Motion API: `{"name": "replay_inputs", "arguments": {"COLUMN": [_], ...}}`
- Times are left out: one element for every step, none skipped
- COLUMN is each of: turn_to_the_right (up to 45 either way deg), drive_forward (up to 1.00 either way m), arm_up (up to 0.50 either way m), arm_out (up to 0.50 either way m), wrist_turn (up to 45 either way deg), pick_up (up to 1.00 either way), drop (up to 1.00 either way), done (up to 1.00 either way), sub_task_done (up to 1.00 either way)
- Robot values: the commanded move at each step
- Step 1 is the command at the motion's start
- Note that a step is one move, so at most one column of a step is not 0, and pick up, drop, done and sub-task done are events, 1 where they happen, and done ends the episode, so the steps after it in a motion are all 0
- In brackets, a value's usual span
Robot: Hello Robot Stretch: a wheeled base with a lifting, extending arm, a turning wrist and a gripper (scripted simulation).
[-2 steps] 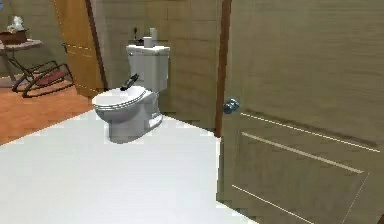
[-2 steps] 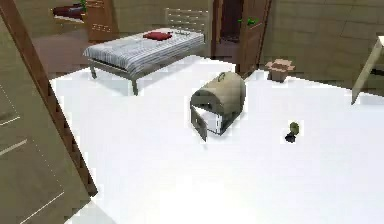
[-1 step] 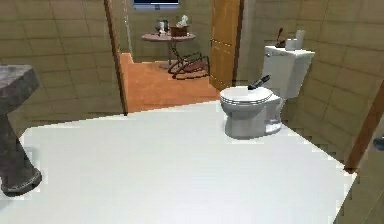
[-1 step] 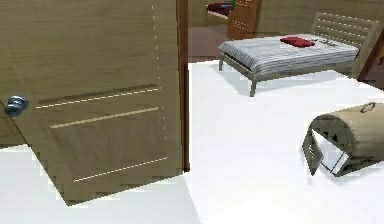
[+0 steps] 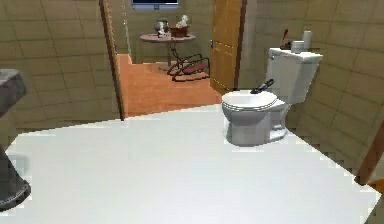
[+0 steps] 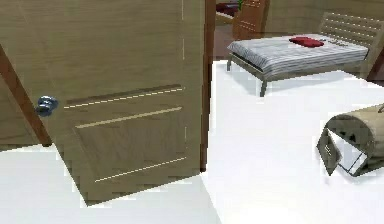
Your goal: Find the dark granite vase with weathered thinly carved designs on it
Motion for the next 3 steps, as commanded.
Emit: {"name": "replay_inputs", "arguments": {"turn_to_the_right": [-9.0,0.0,-3.0], "drive_forward": [0.00,1.00,0.00], "arm_up": [0.00,0.00,0.00], "arm_out": [0.00,0.00,0.00], "wrist_turn": [0.0,0.0,0.0], "pick_up": [0.00,0.00,0.00], "drop": [0.00,0.00,0.00], "done": [0.00,0.00,0.00], "sub_task_done": [0.00,0.00,0.00]}}
